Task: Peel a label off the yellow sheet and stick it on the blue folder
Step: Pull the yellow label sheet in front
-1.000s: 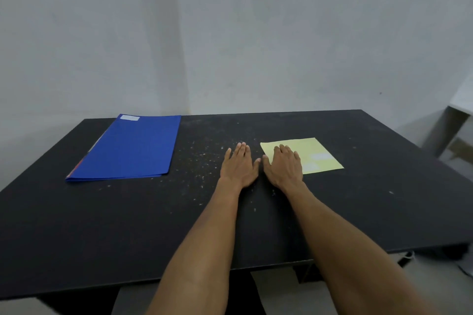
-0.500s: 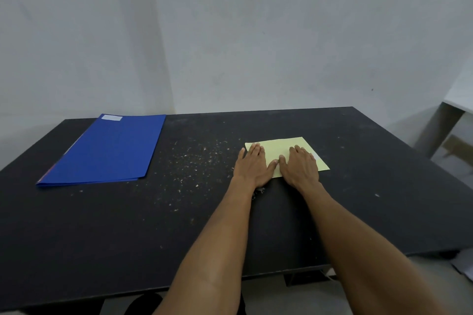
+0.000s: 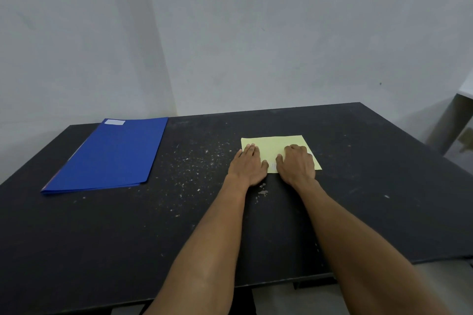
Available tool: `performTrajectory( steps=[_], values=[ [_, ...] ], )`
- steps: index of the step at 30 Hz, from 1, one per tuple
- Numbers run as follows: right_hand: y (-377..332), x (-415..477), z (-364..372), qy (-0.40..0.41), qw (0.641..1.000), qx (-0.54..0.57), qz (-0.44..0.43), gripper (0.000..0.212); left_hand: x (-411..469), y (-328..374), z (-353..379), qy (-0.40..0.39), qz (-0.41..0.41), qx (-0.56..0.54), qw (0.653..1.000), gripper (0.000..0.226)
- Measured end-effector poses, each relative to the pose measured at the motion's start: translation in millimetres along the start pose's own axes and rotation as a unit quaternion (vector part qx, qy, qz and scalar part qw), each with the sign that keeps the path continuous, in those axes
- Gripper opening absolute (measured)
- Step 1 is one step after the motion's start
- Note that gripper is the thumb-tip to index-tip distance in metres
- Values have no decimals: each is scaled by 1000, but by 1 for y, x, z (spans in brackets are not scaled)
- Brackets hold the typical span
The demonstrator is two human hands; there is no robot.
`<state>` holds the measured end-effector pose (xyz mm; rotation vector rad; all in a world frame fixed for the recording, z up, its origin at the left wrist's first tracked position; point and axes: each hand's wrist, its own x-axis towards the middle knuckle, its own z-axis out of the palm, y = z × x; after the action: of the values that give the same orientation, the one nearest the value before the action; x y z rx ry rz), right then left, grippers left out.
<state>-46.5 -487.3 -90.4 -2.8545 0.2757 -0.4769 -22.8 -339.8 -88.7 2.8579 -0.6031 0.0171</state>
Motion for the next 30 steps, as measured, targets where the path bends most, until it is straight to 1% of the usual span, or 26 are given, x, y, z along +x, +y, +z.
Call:
performTrajectory(
  steps=[7, 19, 30],
  values=[
    [-10, 18, 10, 8, 1000, 3, -21, 36, 13, -15, 3, 23, -16, -7, 1000, 65],
    [-16, 60, 26, 2, 999, 2, -35, 40, 49, -44, -2, 15, -36, -1, 999, 65],
    [-26, 128, 50, 1, 999, 17, -42, 36, 114, -70, -5, 12, -43, -14, 999, 65]
  ],
)
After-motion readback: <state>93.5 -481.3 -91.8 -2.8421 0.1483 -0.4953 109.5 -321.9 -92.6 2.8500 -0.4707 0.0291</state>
